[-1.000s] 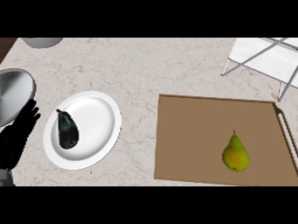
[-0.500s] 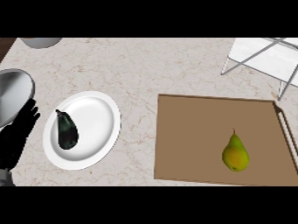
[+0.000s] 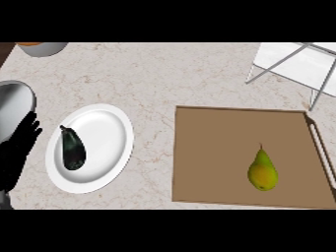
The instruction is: Pick the cupcake from the tray and place it in the tiered shelf
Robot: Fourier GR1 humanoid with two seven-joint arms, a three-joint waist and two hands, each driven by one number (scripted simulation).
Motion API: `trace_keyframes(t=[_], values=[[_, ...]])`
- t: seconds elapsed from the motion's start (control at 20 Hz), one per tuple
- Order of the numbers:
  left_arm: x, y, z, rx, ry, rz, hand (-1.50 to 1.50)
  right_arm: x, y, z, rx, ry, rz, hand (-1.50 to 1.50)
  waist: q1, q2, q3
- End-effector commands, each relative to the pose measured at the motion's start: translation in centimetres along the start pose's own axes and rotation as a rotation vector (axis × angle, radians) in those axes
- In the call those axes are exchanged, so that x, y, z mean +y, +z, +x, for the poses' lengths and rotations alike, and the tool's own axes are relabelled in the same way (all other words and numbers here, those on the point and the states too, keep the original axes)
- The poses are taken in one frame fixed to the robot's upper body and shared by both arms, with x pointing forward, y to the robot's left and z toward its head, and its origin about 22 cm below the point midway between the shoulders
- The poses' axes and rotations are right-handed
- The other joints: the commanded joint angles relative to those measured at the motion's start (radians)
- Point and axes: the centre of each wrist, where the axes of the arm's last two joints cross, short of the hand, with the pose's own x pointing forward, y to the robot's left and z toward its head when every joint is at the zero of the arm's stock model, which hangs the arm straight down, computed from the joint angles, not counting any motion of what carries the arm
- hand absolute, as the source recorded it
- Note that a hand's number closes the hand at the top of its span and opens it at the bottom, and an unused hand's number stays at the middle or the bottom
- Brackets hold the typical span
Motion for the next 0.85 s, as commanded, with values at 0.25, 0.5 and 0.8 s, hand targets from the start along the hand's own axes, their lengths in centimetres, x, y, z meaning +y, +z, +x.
trace_keyframes(t=[0.25, 0.5, 0.8], values=[[2.0, 1.8, -1.9, 0.008, -0.015, 0.020, 0.00, -13.4, 2.9, 0.6, 0.047, -0.049, -0.123, -1.50, -0.025, -0.010, 0.000], [0.5, 2.6, -2.1, 0.013, 0.004, 0.040, 0.00, -23.2, 6.0, 0.4, 0.083, 0.028, -0.117, -1.50, -0.041, -0.013, 0.001], [0.0, 1.1, -2.5, 0.004, 0.011, 0.041, 0.00, -31.4, 10.3, -1.5, 0.051, 0.030, -0.088, -1.50, -0.055, -0.006, 0.001]])
